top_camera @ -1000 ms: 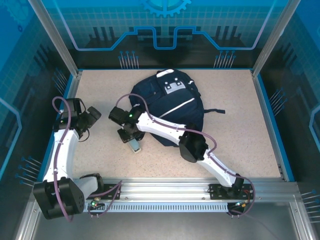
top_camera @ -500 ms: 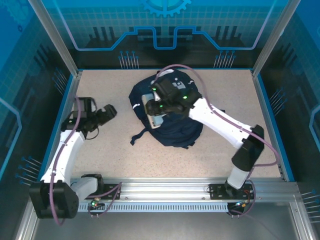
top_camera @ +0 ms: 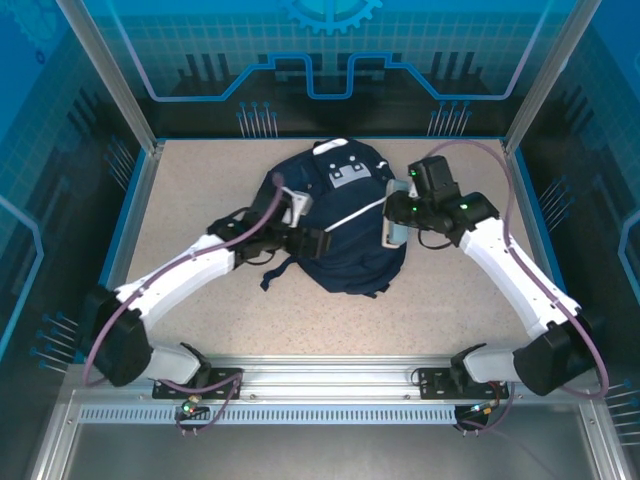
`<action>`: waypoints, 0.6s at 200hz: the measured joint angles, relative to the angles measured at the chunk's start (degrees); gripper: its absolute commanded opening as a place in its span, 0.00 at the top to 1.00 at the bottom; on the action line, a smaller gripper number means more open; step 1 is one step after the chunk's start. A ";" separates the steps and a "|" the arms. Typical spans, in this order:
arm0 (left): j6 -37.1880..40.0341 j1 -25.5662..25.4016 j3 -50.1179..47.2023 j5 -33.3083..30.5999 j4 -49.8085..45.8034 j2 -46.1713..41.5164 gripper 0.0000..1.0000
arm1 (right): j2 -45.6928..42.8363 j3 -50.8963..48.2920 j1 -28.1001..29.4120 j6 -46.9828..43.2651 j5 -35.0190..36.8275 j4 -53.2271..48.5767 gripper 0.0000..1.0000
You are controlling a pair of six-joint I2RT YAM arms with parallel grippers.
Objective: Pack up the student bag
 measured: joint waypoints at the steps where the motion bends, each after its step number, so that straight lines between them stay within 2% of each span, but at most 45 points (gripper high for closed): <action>1: 0.20 -0.22 0.22 -0.15 -0.02 0.22 0.04 | -0.11 -0.11 -0.17 0.00 -0.07 0.00 0.79; 22: 4.98 -6.10 6.88 -3.10 -0.68 7.52 0.08 | -2.10 -2.56 -3.96 0.33 -1.66 0.04 0.79; 46: 9.31 -10.08 15.93 -5.42 -3.34 16.70 0.11 | -3.10 -4.74 -6.97 0.57 -2.99 0.00 0.79; 74: 12.46 -10.97 26.03 -9.35 -7.41 25.73 0.16 | -3.43 -5.99 -8.92 0.83 -4.68 0.33 0.79; 99: 13.99 -10.80 30.91 -12.85 -10.14 29.75 0.22 | -4.44 -7.37 -9.68 1.22 -5.60 0.74 0.79; 120: 14.88 -10.75 32.89 -14.88 -11.85 31.43 0.33 | -4.98 -8.04 -10.23 1.33 -6.43 0.87 0.78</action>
